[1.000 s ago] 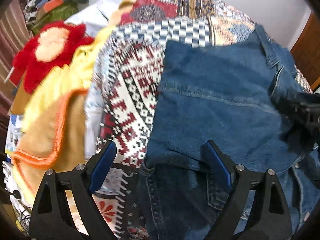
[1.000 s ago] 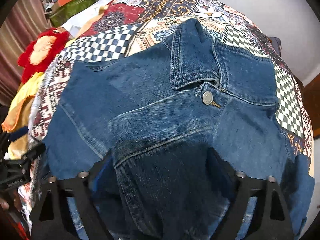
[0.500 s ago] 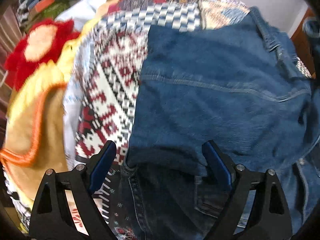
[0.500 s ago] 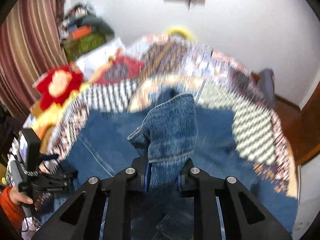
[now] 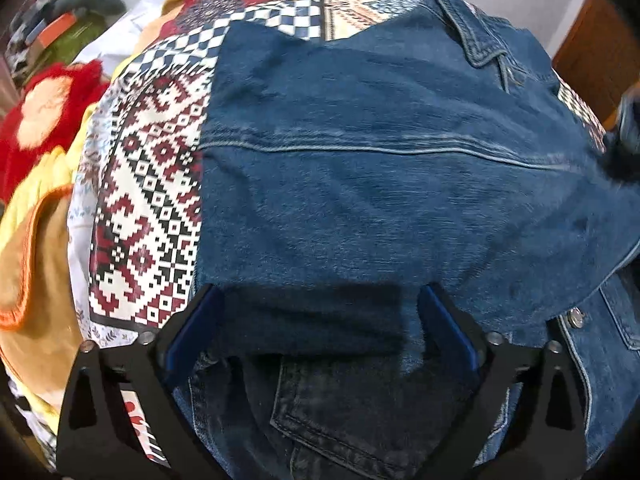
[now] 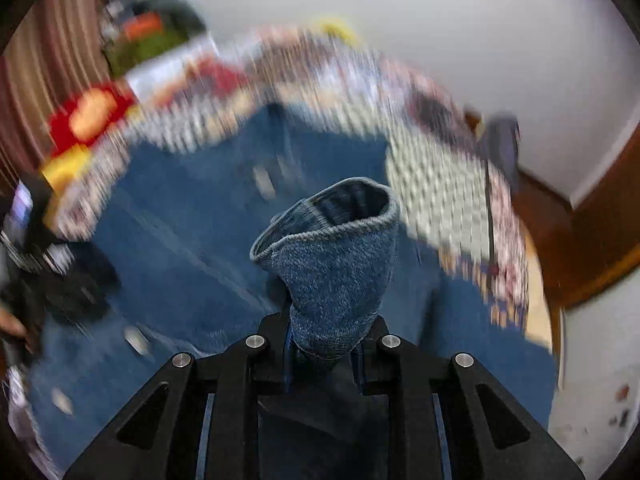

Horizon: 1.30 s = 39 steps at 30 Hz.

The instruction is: Fold large clothes

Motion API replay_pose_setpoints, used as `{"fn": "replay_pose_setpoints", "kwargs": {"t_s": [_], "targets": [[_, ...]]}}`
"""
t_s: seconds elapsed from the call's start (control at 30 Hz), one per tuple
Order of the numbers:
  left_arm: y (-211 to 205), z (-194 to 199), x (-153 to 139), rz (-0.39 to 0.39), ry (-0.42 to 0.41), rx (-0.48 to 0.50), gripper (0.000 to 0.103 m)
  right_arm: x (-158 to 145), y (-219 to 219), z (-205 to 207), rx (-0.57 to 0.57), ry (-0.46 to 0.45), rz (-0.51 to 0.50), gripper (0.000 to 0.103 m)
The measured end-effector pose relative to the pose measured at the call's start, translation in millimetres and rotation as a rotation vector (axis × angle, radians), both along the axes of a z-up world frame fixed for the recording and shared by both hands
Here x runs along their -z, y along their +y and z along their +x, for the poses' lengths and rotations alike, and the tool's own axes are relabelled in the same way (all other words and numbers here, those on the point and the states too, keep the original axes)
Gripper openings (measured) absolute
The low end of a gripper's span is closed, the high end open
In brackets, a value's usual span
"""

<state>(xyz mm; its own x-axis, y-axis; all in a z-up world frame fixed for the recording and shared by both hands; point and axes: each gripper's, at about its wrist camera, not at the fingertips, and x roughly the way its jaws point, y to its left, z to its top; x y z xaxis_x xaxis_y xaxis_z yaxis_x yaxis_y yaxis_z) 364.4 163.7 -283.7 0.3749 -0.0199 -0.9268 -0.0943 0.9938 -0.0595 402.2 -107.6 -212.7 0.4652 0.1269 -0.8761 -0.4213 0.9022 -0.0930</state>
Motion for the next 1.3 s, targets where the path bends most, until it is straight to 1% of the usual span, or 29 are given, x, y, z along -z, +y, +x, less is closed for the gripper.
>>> {"fn": "replay_pose_setpoints", "kwargs": {"t_s": [0.07,0.1,0.13,0.2,0.27,0.3,0.37,0.4,0.43,0.47,0.5,0.53,0.57,0.63,0.7,0.77,0.87,0.97,1.07,1.13,1.2,1.3], "targets": [[3.1,-0.9,1.4,-0.018,0.003,-0.008,0.101,19.8,-14.2,2.8,0.016,0.092,0.005,0.018],[3.2,-0.9,1.6,-0.013,0.002,-0.004,0.101,28.8,-23.2,4.6,0.030,0.153,0.028,0.018],[1.9,-0.6,1.3,-0.001,0.000,0.003,0.102,33.1,-29.8,4.8,0.040,0.186,0.052,0.018],[-0.8,0.9,0.8,0.022,-0.003,0.010,0.103,34.9,-41.7,7.1,0.058,0.229,0.101,0.018],[-1.8,1.7,1.5,0.030,-0.002,0.005,0.103,28.6,-49.8,7.9,0.066,0.243,0.138,0.020],[-1.4,2.6,2.5,0.025,-0.002,0.001,0.103,24.5,-54.2,7.9,0.071,0.240,0.144,0.024],[-5.0,-2.6,5.2,0.019,-0.007,-0.005,0.103,14.8,-59.6,6.1,0.078,0.205,0.122,0.037],[-5.7,-3.1,6.5,0.018,-0.011,-0.006,0.103,9.7,-61.0,4.1,0.084,0.174,0.101,0.051],[-6.9,-4.1,7.6,0.019,-0.014,-0.006,0.103,1.5,-64.9,0.7,0.101,0.116,0.052,0.062],[-7.5,-4.8,8.3,0.022,-0.017,-0.004,0.103,-6.3,-66.7,-2.9,0.119,0.061,0.000,0.063],[-7.1,-5.1,9.1,0.021,-0.018,-0.004,0.103,-15.1,-71.1,-6.3,0.150,-0.020,-0.083,0.063],[-6.0,-6.7,9.6,0.019,-0.017,-0.004,0.103,-21.0,-74.2,-8.6,0.167,-0.063,-0.126,0.063],[-6.2,-8.2,8.1,0.017,-0.015,-0.005,0.103,-27.2,-79.5,-9.7,0.178,-0.081,-0.140,0.063],[-4.1,-9.6,5.2,0.014,-0.011,-0.013,0.103,-38.3,-86.8,-9.8,0.180,-0.062,-0.089,0.063],[-2.3,-11.3,-0.9,0.008,-0.003,-0.016,0.103,-47.6,-84.9,-11.8,0.163,-0.050,-0.022,0.063],[-1.6,-12.5,-10.5,0.010,-0.014,-0.009,0.103,-51.4,-72.1,-10.5,0.134,-0.037,0.022,0.063],[0.9,-12.6,-33.2,0.029,-0.071,0.003,0.103,-49.1,-41.0,-2.6,0.089,-0.019,0.071,0.063],[11.4,-6.5,-55.3,0.043,-0.121,0.001,0.103,-34.9,-4.3,9.8,0.049,0.034,0.135,0.063],[26.0,8.1,-63.6,0.072,-0.129,-0.020,0.103,-14.2,31.2,14.7,-0.003,0.091,0.159,0.063],[40.2,22.2,-60.2,0.066,-0.114,-0.041,0.103,7.5,51.7,16.7,-0.038,0.138,0.140,0.063],[55.5,39.3,-49.2,0.058,-0.077,-0.082,0.103,29.9,64.1,17.3,-0.056,0.181,0.102,0.063],[71.4,59.5,-33.9,0.077,-0.053,-0.147,0.103,52.1,62.5,16.6,-0.048,0.235,0.080,0.063]]}}
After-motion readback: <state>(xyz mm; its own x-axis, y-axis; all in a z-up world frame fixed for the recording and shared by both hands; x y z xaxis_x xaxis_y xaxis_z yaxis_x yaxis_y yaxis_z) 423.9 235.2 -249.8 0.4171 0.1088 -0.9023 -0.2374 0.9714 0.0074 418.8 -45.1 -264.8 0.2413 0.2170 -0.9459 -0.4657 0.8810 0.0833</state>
